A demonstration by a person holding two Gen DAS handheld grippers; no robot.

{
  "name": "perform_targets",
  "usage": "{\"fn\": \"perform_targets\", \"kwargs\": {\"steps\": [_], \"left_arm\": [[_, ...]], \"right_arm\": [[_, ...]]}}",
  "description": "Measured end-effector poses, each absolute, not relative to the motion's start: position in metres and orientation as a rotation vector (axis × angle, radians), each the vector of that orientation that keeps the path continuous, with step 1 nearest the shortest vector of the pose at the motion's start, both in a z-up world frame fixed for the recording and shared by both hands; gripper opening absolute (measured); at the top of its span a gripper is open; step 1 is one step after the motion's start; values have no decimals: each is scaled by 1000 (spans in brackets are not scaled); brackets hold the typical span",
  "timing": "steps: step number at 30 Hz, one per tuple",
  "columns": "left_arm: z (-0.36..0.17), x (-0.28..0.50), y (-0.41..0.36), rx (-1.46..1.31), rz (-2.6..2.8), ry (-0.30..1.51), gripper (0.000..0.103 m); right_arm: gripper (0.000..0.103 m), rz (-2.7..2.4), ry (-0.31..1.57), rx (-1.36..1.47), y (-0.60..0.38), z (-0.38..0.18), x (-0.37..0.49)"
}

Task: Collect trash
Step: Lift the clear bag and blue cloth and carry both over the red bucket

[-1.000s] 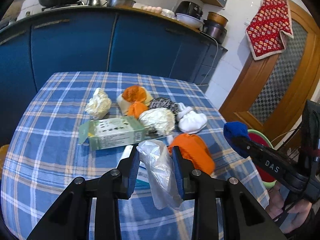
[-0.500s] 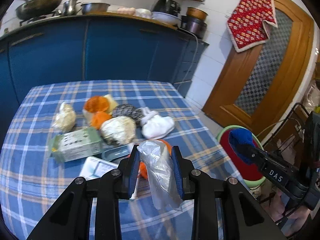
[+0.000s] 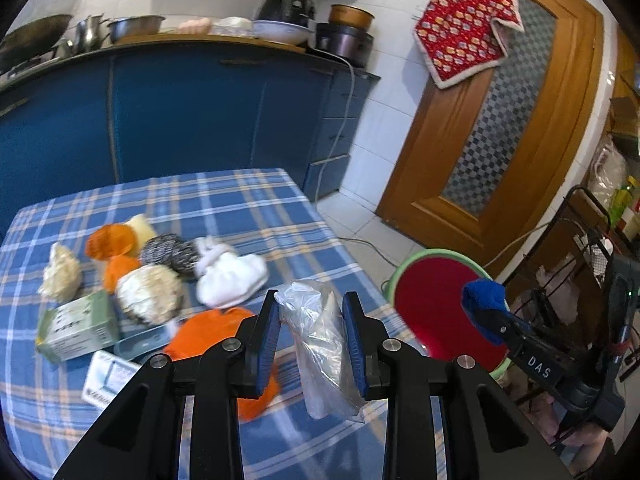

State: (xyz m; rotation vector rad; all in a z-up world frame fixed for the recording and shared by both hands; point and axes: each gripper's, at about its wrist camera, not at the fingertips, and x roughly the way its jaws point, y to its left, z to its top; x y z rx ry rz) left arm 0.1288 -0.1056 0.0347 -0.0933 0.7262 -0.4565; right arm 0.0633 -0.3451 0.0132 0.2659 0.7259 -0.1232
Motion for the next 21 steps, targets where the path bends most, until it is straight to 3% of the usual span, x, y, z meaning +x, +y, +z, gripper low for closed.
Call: {"fn": "perform_targets", "kwargs": {"steps": [11,21], "left_arm": [[32,141,-175,-38,-565,751,32],[19,149,-220,8,-614,789,32]], "right_arm": [[24,-205,785,320,-397,-19,57],[33,-254,812,365,-428,-37,54]]}}
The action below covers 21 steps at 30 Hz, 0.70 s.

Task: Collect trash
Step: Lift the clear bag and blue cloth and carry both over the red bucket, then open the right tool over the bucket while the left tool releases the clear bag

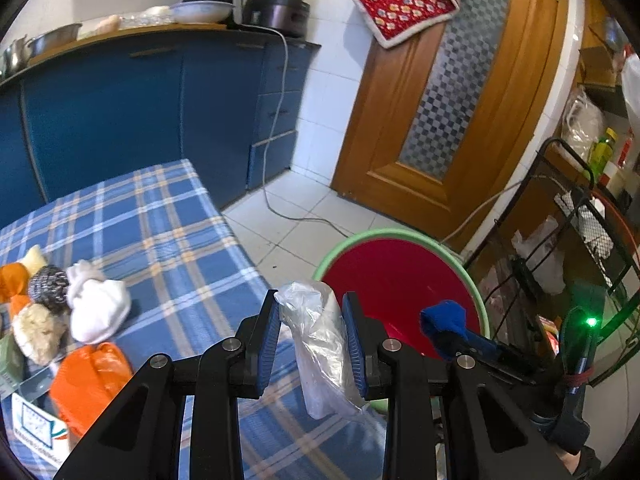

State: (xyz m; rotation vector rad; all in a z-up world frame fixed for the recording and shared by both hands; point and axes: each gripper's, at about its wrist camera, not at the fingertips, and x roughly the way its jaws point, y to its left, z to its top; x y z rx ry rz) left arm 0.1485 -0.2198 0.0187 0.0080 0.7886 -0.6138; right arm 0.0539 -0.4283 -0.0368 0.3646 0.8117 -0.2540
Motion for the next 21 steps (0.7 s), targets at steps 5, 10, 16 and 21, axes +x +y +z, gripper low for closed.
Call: {"fn": "perform_targets", "kwargs": {"steps": [5,10,16,21], "left_arm": [[9,151,-239,27,-636,811,32],[-1,154,-253,41,-651,834,32],[-13,156,-270,58,-675,865,32],[-19,159,-285,73,-695,878,32]], "right_arm": [[43,-257,791,379,-437,-36,49],[51,-272,770,383,-445,-34,43],[51,-283,764,394,-451,-33,40],[51,-289,749,396,-452,-30,34]]}}
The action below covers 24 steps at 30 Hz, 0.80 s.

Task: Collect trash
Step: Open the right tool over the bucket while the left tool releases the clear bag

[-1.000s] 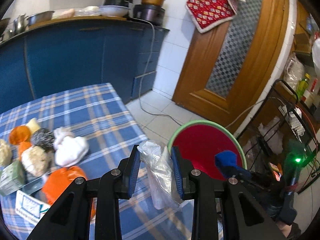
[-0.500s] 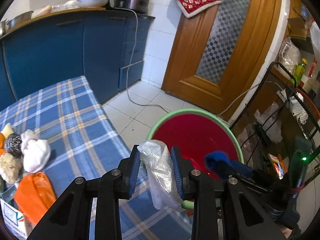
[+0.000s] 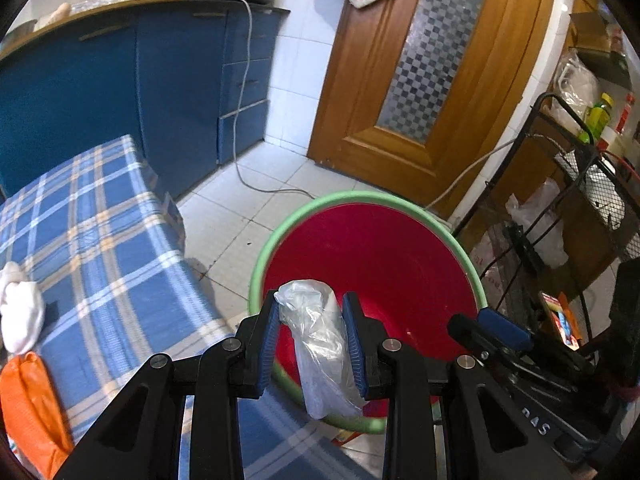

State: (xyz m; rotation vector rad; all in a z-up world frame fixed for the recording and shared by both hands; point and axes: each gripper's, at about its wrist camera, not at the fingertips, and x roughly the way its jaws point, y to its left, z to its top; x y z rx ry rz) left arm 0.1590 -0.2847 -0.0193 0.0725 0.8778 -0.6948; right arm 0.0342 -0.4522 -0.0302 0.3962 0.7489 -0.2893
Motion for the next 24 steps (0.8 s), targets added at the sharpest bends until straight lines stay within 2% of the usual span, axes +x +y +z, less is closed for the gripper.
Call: {"fn": "perform_targets", "kwargs": {"steps": [5,10,24], "left_arm": [[-20,160,-293,78,-703,883,35],[-19,159,-293,76,-703,882,47],[-7,150,-266,54,-653,858,48]], "right_arm": [[51,-295,745,397,-453,-29,31],[51,-300,747,401,-455,-30,30],[51,-286,742,392,-444,-25,25]]}}
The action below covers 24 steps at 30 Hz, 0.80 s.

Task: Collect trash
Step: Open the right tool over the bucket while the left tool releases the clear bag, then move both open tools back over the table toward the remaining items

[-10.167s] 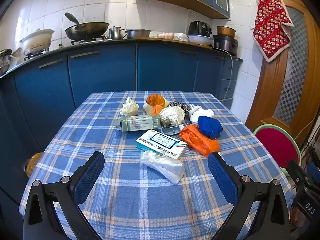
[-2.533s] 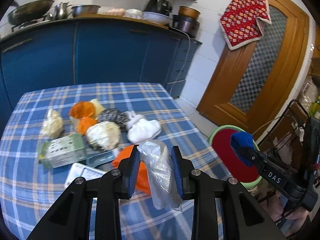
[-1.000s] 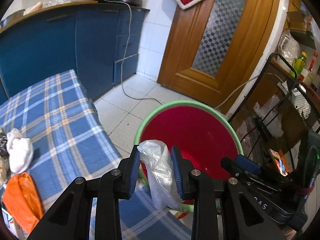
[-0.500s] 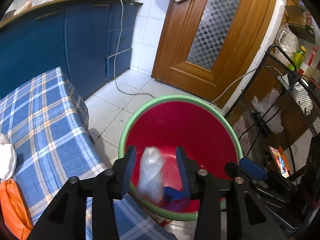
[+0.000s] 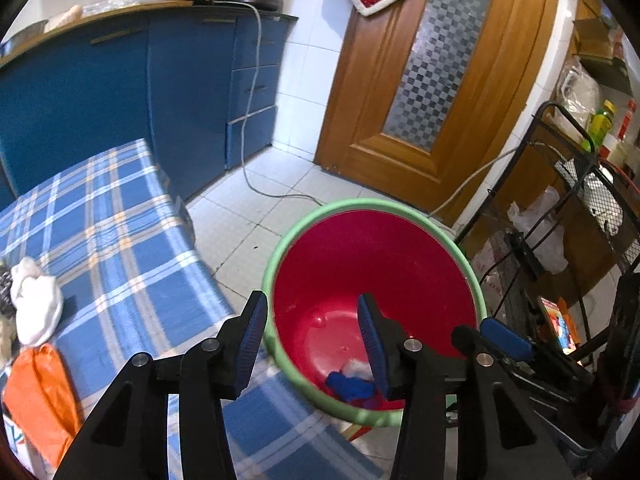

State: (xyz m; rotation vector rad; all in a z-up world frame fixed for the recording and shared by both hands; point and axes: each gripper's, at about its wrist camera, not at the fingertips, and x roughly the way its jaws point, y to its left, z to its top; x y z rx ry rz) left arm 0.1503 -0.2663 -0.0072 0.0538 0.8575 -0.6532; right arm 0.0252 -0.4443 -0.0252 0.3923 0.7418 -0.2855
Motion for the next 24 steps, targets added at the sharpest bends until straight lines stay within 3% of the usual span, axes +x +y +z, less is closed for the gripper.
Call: {"fn": "perform_targets", "kwargs": {"steps": [24], "left_arm": [[13,136,-119,-74,-351,828,48]], "right_arm": [[62,-161,735,318,-376,-6,32]]}}
